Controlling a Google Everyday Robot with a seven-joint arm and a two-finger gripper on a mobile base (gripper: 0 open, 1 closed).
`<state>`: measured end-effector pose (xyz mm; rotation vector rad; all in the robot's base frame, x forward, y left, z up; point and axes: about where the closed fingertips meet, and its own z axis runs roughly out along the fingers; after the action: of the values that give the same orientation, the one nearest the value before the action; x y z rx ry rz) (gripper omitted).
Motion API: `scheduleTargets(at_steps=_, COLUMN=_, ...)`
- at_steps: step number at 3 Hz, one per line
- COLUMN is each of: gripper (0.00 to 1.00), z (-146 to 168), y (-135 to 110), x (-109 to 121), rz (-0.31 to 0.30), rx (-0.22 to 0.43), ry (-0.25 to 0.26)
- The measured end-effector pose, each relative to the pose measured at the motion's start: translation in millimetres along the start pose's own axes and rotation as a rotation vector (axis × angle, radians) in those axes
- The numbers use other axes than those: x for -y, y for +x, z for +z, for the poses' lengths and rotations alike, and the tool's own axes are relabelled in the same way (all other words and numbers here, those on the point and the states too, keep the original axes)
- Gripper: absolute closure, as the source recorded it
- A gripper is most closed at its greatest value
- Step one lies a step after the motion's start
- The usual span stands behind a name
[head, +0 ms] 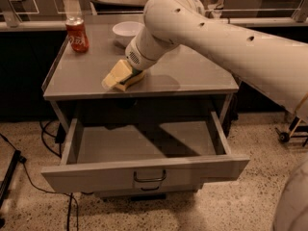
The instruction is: Place sponge into top drawer
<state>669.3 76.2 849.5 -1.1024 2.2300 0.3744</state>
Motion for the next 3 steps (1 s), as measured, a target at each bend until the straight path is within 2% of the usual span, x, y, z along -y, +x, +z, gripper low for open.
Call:
scheduleTargets(at_steps=1, gripper=0.00, z=6.7, y=-1.7, x=-1.2, rz=-0.032, rx=0.031, ry=-0.007)
scheduleTargets(at_steps=2, gripper=0.00, z=16.5, y=-4.2, x=1.2, rz=-0.064, rx=0.044, ry=0.008)
scheduleTargets(at_steps=3, gripper=0.00, z=25.3, y=-4.6, x=4.4, rz=-0.082, rx=0.028, ry=0.026)
